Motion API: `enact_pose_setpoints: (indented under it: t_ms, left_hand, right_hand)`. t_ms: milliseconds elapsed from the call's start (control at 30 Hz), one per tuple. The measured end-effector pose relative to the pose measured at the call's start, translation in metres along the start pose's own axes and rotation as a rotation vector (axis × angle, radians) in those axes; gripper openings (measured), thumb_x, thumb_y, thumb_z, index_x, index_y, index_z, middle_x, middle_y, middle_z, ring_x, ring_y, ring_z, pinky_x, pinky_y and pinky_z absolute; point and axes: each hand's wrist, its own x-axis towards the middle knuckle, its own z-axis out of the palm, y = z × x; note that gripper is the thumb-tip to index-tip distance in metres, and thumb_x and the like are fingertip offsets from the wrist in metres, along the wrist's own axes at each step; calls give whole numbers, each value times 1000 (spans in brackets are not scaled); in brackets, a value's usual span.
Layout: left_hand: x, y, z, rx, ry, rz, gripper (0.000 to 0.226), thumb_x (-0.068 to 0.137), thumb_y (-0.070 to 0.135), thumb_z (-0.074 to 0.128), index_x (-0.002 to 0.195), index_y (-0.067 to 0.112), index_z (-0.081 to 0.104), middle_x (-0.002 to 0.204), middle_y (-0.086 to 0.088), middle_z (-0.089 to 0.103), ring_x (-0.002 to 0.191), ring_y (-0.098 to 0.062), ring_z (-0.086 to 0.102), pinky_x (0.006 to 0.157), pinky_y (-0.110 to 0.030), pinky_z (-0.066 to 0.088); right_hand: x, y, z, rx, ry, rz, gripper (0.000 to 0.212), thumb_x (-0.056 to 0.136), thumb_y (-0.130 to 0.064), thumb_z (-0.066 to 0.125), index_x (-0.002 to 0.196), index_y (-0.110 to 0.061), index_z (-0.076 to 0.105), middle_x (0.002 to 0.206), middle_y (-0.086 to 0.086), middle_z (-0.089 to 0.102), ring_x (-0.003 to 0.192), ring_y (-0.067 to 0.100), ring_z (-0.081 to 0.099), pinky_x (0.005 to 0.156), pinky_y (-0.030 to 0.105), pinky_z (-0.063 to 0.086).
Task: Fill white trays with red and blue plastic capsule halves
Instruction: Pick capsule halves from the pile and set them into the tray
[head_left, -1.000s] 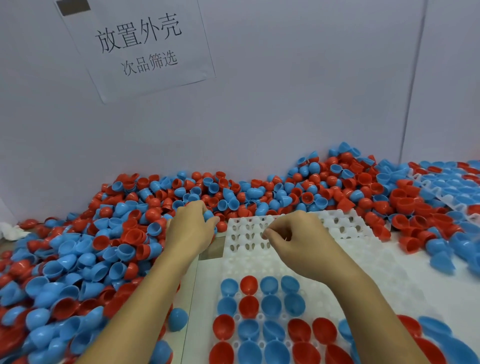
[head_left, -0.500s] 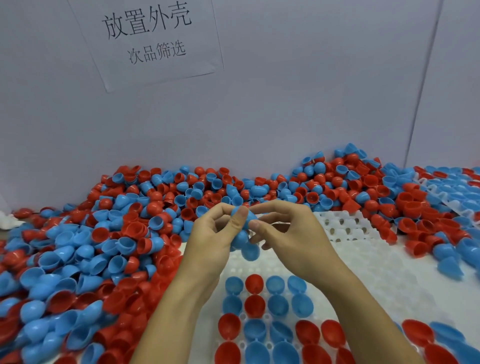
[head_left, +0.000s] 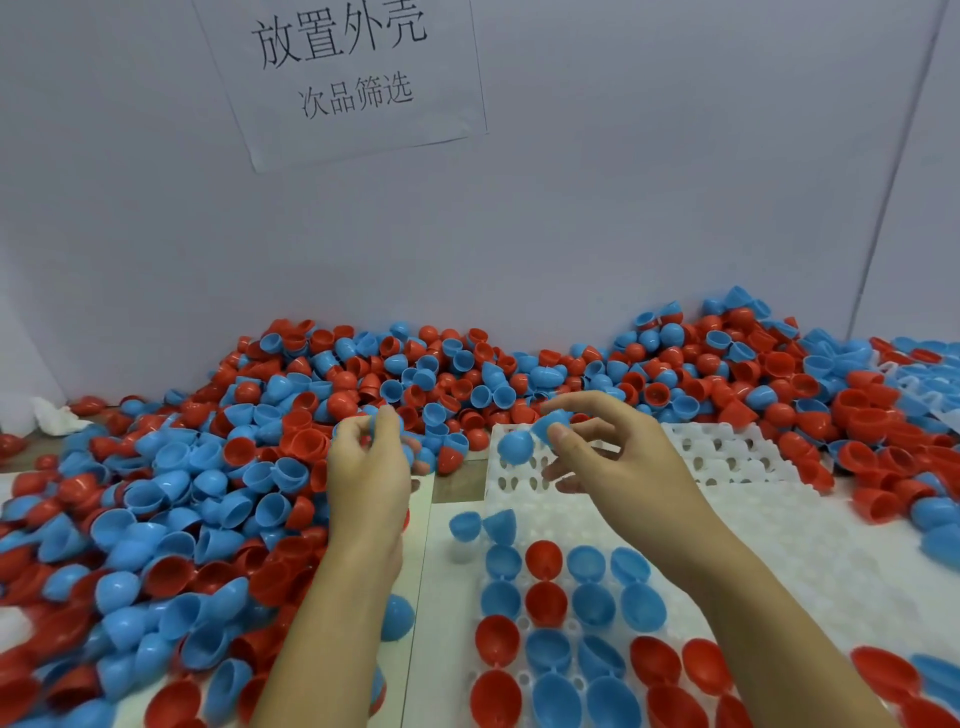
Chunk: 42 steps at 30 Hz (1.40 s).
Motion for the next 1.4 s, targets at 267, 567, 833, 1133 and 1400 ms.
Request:
enact_pose_setpoints:
  t_ms: [267, 567, 833, 1133, 1400]
  left_hand:
    - [1, -12, -7, 720, -247, 126, 14, 98, 24, 50, 90, 20, 61, 84, 0, 64, 76, -17, 58, 63, -29, 46]
    - [-10, -13, -6, 1198, -509, 113, 22, 99, 52, 52, 92, 35, 64, 118, 8, 61, 119, -19, 52, 105, -45, 37]
    - [-5, -13, -3, 750, -350, 147, 35, 104, 41, 46, 81, 19, 59, 81, 2, 60, 75, -13, 53, 66, -28, 42]
    - [-17, 1, 28, -737, -103, -545, 39, 106, 43, 46, 82, 14, 51, 68, 1, 46, 53, -13, 53, 73, -36, 56]
    - [-19, 5, 23, -660, -150, -552, 44, 103, 43, 48, 68, 16, 45, 59, 0, 48, 60, -14, 46, 60, -30, 45]
  right_hand:
    - [3, 4, -3, -55, 112, 50, 7, 93, -29, 66, 92, -22, 65, 77, -7, 72, 70, 7, 73, 69, 27, 58]
    - [3, 5, -8, -72, 140, 71, 11, 92, -25, 67, 86, -16, 67, 80, -2, 72, 73, 8, 72, 64, 23, 59]
    - [2, 3, -12, 5, 165, 96, 6, 90, -17, 70, 94, -18, 66, 88, -1, 73, 77, 13, 74, 69, 25, 59]
    - [-15, -2, 40, -190, -186, -82, 25, 86, -19, 75, 104, -36, 73, 108, -20, 68, 96, 0, 64, 83, 21, 56]
    - [-15, -2, 40, -229, -218, -134, 22, 100, -22, 56, 103, -27, 78, 85, -25, 70, 86, -16, 62, 72, 6, 47]
